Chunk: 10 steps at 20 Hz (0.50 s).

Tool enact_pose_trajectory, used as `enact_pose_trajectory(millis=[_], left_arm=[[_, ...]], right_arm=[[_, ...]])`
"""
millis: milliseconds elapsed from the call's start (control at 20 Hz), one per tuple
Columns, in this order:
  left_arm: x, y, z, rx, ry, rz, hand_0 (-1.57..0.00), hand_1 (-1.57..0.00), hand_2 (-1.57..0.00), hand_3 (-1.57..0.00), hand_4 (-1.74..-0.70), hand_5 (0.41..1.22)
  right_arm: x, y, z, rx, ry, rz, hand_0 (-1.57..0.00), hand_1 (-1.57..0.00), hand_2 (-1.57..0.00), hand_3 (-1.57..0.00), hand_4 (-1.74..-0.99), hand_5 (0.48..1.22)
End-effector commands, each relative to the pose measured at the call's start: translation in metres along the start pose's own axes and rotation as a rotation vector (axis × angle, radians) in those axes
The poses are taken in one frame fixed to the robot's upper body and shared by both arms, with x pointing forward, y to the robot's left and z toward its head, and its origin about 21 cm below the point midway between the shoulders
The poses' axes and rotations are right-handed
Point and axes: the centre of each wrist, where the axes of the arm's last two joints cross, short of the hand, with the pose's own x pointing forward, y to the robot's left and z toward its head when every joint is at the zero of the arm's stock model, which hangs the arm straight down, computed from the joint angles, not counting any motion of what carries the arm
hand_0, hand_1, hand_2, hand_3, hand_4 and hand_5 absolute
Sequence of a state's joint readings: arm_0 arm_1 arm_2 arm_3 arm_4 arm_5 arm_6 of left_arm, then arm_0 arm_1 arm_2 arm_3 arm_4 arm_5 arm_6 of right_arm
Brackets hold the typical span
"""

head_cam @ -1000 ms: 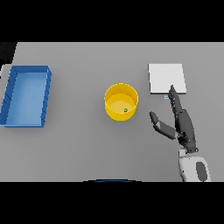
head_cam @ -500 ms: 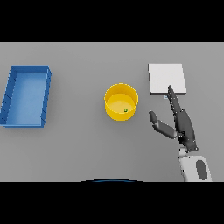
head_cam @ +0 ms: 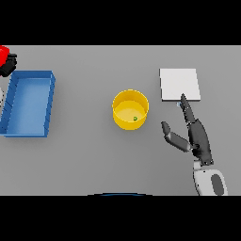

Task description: Pick up the red beaker and tilt it to pour out 1 green nut into yellow bowl. Pick up the yellow bowl and place it on the metallic measuring scale.

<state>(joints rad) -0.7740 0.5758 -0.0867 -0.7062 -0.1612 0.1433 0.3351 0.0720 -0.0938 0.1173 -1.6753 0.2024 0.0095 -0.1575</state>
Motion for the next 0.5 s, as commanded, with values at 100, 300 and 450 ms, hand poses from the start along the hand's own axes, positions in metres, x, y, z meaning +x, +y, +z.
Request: enact_pose_trajectory(millis=[100, 300, 450], left_arm=[[-0.014, -0.012, 0.018, -0.003, 0.034, 0.026, -1.57, -1.57, -1.57, -1.57, -1.74, 1.05], [-0.014, -0.008, 0.036, -0.026, 0.077, 0.045, -1.57, -1.57, -1.53, -1.53, -1.52, 0.818], [-0.014, 0.003, 0.048, -0.164, 0.011, 0.049, -0.94, -0.86, -0.82, -0.84, -1.13, 0.705]], right_arm=[[-0.002, 0.001, -0.001, 0.001, -0.003, -0.014, 0.0, 0.0, 0.0, 0.0, -1.167, 0.675], [0.001, 0.002, -0.004, -0.001, 0.004, -0.022, 0.0, 0.0, 0.0, 0.0, -1.155, 0.67], [0.0, -0.002, 0.001, -0.011, 0.002, -0.012, 0.0, 0.0, 0.0, 0.0, -1.149, 0.67]])
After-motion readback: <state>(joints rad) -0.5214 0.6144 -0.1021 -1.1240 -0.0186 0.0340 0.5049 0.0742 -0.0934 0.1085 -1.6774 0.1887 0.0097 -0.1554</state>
